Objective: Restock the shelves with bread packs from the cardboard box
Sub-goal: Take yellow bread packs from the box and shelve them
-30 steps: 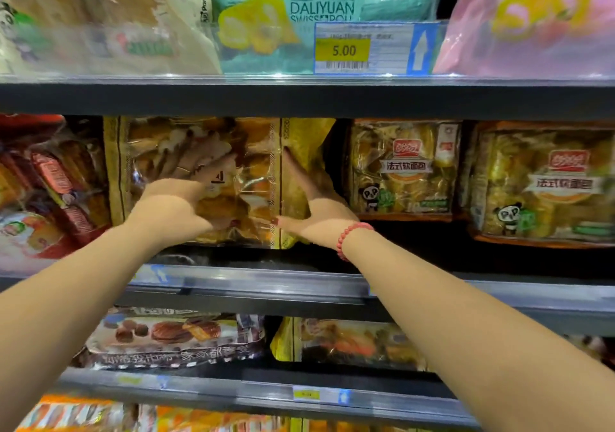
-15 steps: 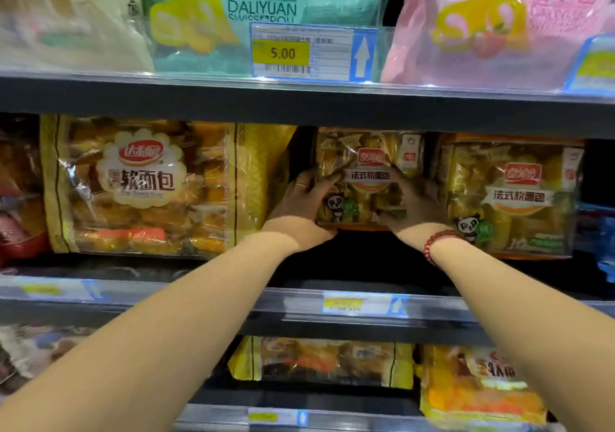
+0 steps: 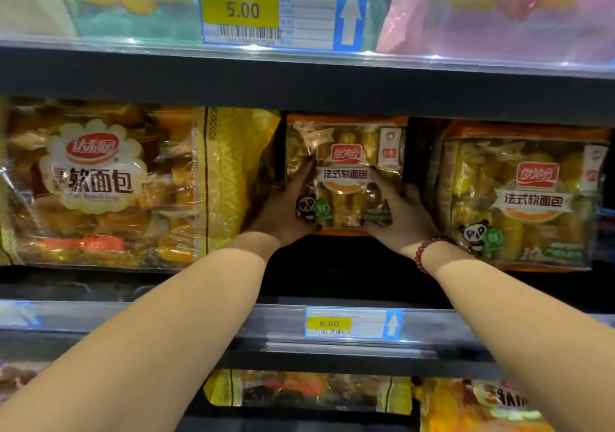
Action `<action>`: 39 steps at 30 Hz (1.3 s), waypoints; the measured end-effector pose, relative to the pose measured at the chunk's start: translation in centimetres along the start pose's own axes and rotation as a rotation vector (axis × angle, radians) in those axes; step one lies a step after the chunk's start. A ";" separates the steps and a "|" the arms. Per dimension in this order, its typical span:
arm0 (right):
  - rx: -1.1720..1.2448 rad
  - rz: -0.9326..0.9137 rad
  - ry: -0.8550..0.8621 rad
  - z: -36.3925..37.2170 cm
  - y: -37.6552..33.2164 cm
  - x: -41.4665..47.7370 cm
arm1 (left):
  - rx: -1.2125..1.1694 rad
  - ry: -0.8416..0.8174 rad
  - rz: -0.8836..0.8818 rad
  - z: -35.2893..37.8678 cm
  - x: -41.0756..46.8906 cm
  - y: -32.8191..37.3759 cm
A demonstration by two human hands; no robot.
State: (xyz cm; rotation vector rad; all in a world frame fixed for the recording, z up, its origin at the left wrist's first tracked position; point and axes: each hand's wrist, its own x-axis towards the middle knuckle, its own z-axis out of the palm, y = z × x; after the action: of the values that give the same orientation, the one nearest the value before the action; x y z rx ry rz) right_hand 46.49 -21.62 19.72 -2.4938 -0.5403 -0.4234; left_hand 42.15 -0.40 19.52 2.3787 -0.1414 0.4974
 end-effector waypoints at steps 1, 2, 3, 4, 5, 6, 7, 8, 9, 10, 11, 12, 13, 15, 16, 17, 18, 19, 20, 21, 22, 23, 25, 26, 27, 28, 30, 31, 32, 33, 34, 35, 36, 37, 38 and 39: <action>-0.010 0.008 -0.007 0.2 0.0 0.1 | 0.019 0.004 0.014 -0.2 0.0 -0.4; -0.040 0.020 0.004 0.3 -0.1 0.2 | 0.044 -0.001 0.020 -0.2 0.0 -0.6; -0.092 0.027 0.037 0.3 -0.2 0.3 | 0.069 -0.007 0.020 -0.1 -0.1 -0.7; -0.168 0.023 0.080 0.2 -0.4 0.4 | 0.103 -0.003 0.021 0.1 0.0 -0.6; -0.265 -0.003 0.130 0.1 -0.5 0.4 | 0.167 0.023 0.032 0.3 0.0 -0.5; -0.370 -0.057 0.182 0.0 -0.6 0.3 | 0.273 0.076 0.058 0.4 0.1 -0.2; -0.464 -0.135 0.221 0.0 -0.7 0.3 | 0.405 0.143 0.099 0.4 0.2 -0.1; -0.530 -0.214 0.235 0.0 -0.8 0.3 | 0.530 0.204 0.156 0.5 0.4 -0.1; -0.569 -0.272 0.221 0.1 -0.7 0.4 | 0.626 0.228 0.213 0.5 0.6 -0.1; -0.585 -0.293 0.188 0.3 -0.7 0.5 | 0.691 0.203 0.254 0.6 0.8 -0.1; -0.584 -0.283 0.152 0.6 -0.5 0.7 | 0.728 0.150 0.266 0.7 0.8 -0.1; -0.575 -0.260 0.123 0.9 -0.5 0.8 | 0.741 0.100 0.257 0.8 0.8 -0.3; -0.559 -0.241 0.113 1.1 -0.4 1.0 | 0.746 0.068 0.239 0.9 0.9 -0.3; -0.526 -0.231 0.105 1.0 -0.4 1.0 | 0.769 0.052 0.214 0.9 0.8 -0.1; -0.515 -0.229 0.088 0.8 -0.5 0.9 | 0.786 0.051 0.204 0.8 0.8 0.0; -0.512 -0.226 0.064 0.5 -0.7 0.7 | 0.807 0.047 0.187 0.7 0.7 0.3; -0.515 -0.219 0.039 0.0 -1.0 0.4 | 0.830 0.037 0.165 0.6 0.6 0.7; -0.517 -0.214 0.027 -0.6 -1.2 -0.1 | 0.854 0.035 0.143 0.6 0.4 1.2; -0.518 -0.213 0.030 -1.3 -1.4 -0.6 | 0.871 0.048 0.125 0.6 0.2 1.8; -0.526 -0.216 0.041 -2.2 -1.5 -1.2 | 0.876 0.072 0.116 0.5 -0.1 2.6; -0.538 -0.226 0.050 -3.3 -1.6 -2.1 | 0.868 0.088 0.116 0.5 -0.4 3.6; -0.556 -0.243 0.054 -4.4 -1.5 -3.0 | 0.849 0.085 0.126 0.6 -0.8 4.7; -0.570 -0.252 0.042 -6.8 -0.8 -5.1 | 0.810 0.039 0.153 1.0 -1.5 7.2; -0.563 -0.232 0.032 -7.9 -0.4 -6.1 | 0.794 0.011 0.155 1.3 -1.7 8.2; -0.564 -0.202 0.022 -9.1 0.1 -7.1 | 0.780 -0.009 0.155 1.8 -2.1 9.6; -0.579 -0.172 0.021 -10.3 0.7 -8.2 | 0.767 -0.021 0.162 2.5 -2.4 10.8; -0.627 -0.096 0.036 -12.2 2.1 -10.2 | 0.738 -0.034 0.198 3.9 -3.0 13.1; -0.647 -0.050 0.049 -13.0 2.9 -11.0 | 0.725 -0.059 0.211 4.6 -3.2 14.2; -0.661 -0.004 0.056 -13.8 3.8 -11.7 | 0.713 -0.091 0.213 5.4 -3.4 15.2; -0.678 0.039 0.070 -14.5 4.7 -12.2 | 0.700 -0.118 0.208 6.2 -3.5 16.1; -0.687 0.080 0.069 -15.1 5.7 -12.7 | 0.684 -0.137 0.201 6.9 -3.6 17.0; -0.688 0.122 0.059 -15.7 6.7 -13.0 | 0.663 -0.155 0.189 7.6 -3.5 17.8; -0.687 0.169 0.041 -16.3 7.6 -13.2 | 0.635 -0.175 0.173 8.3 -3.5 18.4; -0.678 0.212 0.019 -16.7 8.7 -13.3 | 0.599 -0.194 0.152 8.9 -3.5 19.0; -0.658 0.257 0.003 -17.1 9.6 -13.5 | 0.563 -0.214 0.132 9.5 -3.3 19.3; -0.638 0.302 -0.007 -17.5 10.4 -13.5 | 0.537 -0.230 0.117 10.2 -3.2 19.6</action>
State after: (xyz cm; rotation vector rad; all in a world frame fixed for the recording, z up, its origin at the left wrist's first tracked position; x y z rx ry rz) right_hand 36.37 -43.46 23.69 -3.1176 -0.0106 -0.5272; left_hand 37.88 -21.95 23.33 2.9662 -0.2811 0.3428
